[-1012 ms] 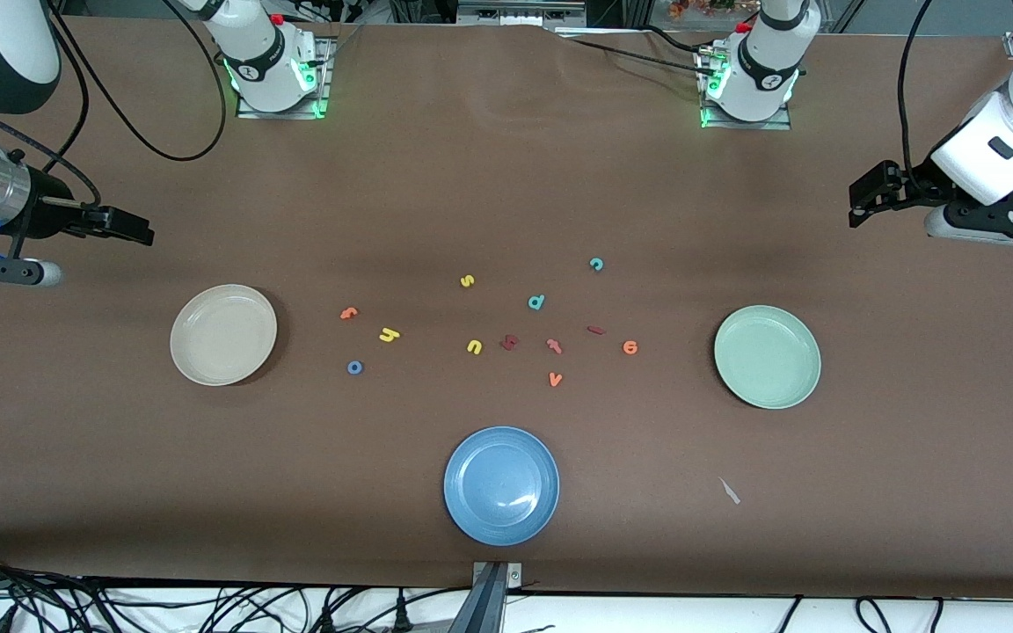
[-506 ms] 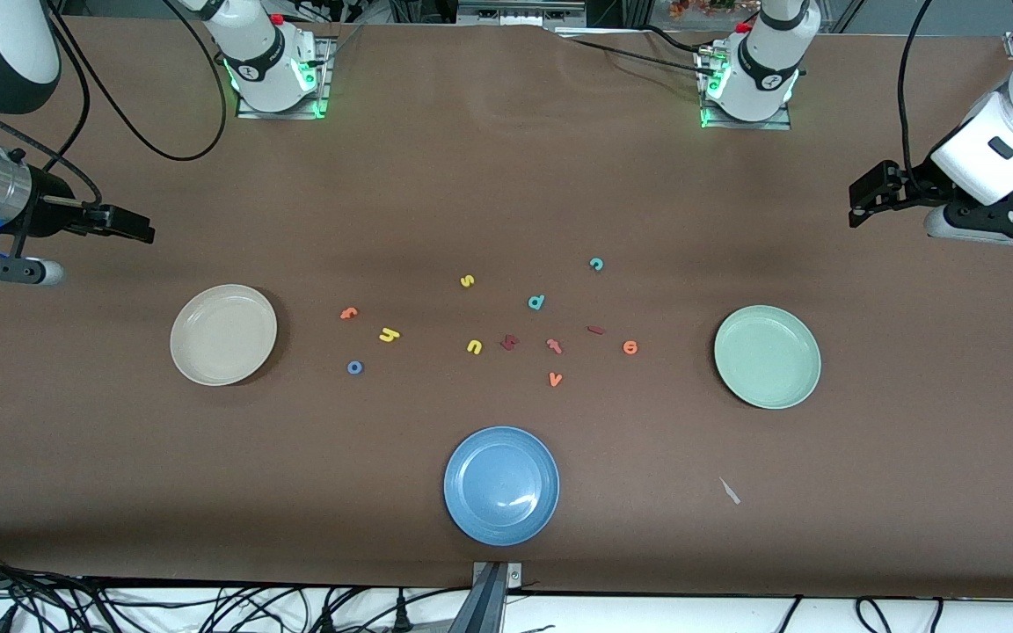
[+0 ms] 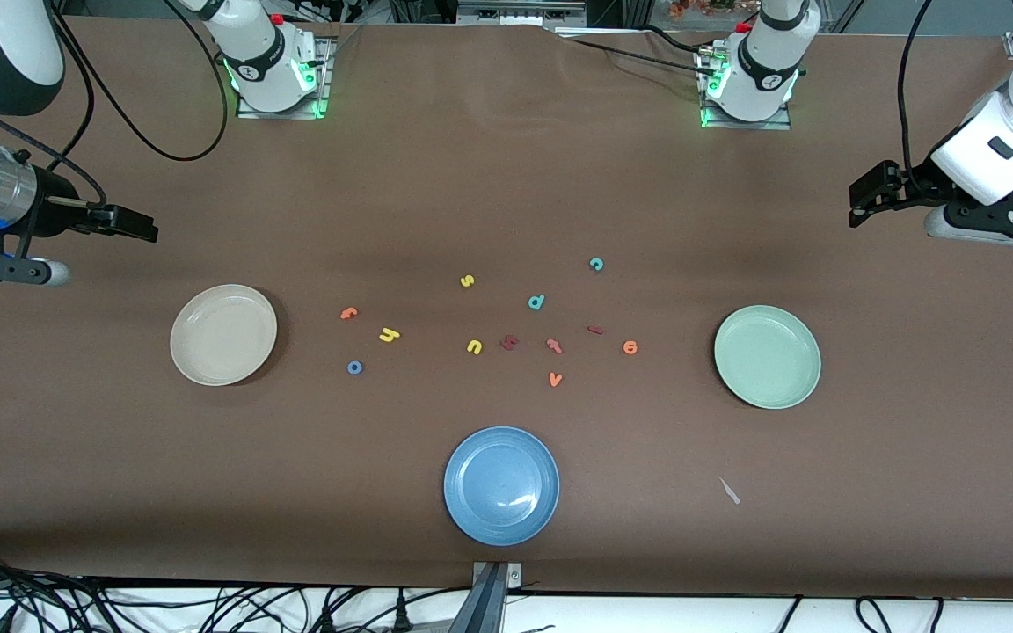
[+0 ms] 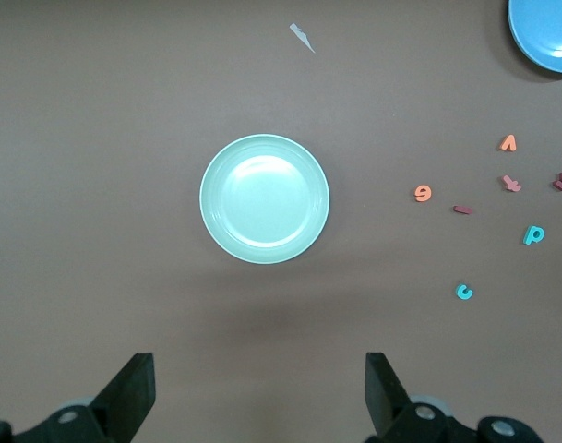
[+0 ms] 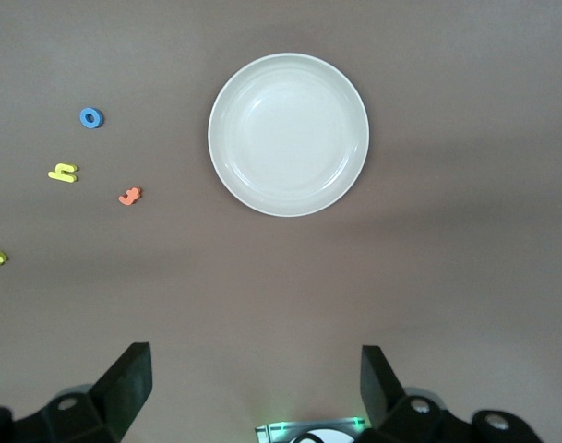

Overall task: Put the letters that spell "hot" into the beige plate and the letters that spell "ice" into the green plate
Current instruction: 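Grasp the orange t with the right gripper while the left gripper grasps the orange e, then drop the orange t on the beige plate while the left gripper drops e on green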

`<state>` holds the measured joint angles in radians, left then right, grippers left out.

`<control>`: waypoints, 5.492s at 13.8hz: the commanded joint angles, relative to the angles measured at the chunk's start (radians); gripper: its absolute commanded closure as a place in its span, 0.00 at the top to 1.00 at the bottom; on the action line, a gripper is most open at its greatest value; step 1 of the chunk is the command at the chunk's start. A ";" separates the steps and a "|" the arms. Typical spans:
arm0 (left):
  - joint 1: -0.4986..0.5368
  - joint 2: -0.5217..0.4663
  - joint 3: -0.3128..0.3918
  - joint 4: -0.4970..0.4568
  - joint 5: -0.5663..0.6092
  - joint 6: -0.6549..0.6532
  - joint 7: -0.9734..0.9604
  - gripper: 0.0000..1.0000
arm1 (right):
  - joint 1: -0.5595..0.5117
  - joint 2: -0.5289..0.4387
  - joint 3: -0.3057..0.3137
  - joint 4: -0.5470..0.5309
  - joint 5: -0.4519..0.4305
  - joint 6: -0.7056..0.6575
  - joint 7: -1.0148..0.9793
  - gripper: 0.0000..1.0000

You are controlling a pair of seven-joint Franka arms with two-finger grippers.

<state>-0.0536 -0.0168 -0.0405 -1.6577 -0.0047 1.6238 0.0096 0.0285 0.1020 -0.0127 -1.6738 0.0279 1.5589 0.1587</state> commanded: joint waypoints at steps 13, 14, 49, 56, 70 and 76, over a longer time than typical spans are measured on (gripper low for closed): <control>-0.003 0.014 0.002 0.033 0.014 -0.024 0.021 1.00 | 0.217 0.102 0.080 -0.280 0.035 0.516 0.686 1.00; -0.002 0.014 0.002 0.033 0.014 -0.025 0.020 1.00 | 0.244 0.138 0.088 -0.280 0.035 0.556 0.770 1.00; -0.354 0.721 -0.019 0.155 -0.040 0.478 0.017 0.69 | 0.306 0.415 0.053 -0.434 0.030 1.084 0.983 0.03; -0.342 0.719 -0.019 -0.023 -0.043 0.663 0.000 0.67 | 0.304 0.381 0.015 -0.408 0.014 0.988 0.654 0.00; -0.333 0.660 -0.009 -0.027 -0.029 0.573 -0.114 0.12 | 0.294 0.343 -0.274 -0.362 0.024 0.833 -0.215 1.00; -0.137 0.584 -0.009 -0.027 -0.029 0.374 0.109 0.14 | 0.320 0.360 -0.230 -0.164 0.159 0.586 -0.225 1.00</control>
<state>-0.2696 0.5883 -0.0392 -1.6642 -0.0262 2.0432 0.0045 0.3371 0.4380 -0.2690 -1.8972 0.1014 2.1888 -0.0511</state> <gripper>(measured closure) 0.749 0.022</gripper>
